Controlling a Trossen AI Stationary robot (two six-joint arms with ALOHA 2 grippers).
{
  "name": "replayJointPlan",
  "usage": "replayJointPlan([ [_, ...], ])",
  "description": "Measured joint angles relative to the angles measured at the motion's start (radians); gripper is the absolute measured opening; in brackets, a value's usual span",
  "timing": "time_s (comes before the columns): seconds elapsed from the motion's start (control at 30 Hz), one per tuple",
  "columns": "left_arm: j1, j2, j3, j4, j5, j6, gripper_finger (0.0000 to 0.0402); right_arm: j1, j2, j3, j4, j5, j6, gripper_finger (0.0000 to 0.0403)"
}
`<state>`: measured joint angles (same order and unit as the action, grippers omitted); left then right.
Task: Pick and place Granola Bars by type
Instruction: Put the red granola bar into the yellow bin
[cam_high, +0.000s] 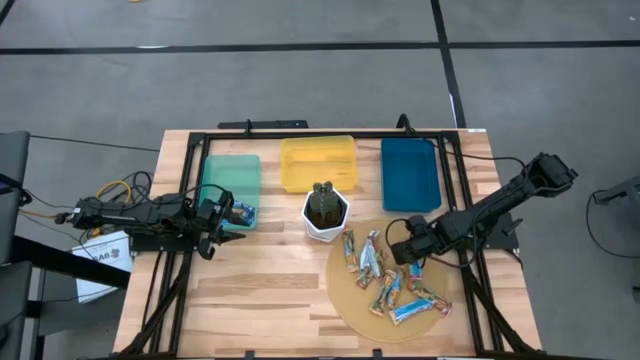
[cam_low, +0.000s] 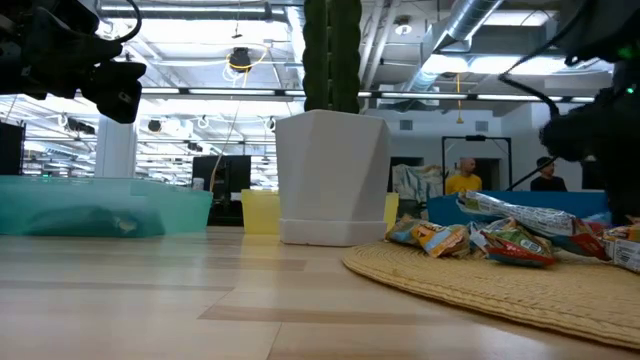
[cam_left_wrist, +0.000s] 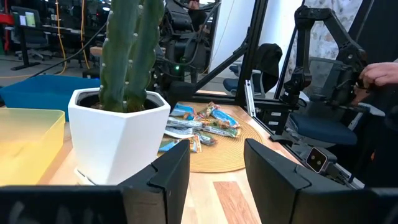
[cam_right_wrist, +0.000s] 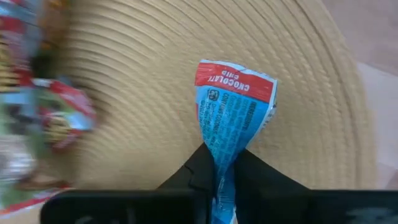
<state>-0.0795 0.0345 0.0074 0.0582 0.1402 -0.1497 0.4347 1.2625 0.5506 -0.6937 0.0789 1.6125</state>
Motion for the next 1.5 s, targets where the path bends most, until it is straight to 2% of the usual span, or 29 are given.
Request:
replayJointPlan([
  [0.23,0.0,0.0,0.0,0.0,0.0,0.0,0.0144,-0.037,-0.018,0.095,0.0,0.092,-0.026,0.0013],
  [0.47,0.0,0.0,0.0,0.0,0.0,0.0,0.0144,-0.114,-0.086,0.218,-0.024,0.22,-0.123,0.0016],
  [0.83,0.0,0.0,0.0,0.0,0.0,0.0,0.0144,-0.273,-0.197,0.43,-0.069,0.449,-0.422,0.0011],
  [1.23,0.0,0.0,0.0,0.0,0.0,0.0,0.0144,-0.415,-0.205,0.63,-0.054,0.501,-0.868,0.0013],
  [1.5,0.0,0.0,0.0,0.0,0.0,0.0,0.0144,-0.489,-0.205,0.673,-0.056,0.496,-1.022,0.0016],
])
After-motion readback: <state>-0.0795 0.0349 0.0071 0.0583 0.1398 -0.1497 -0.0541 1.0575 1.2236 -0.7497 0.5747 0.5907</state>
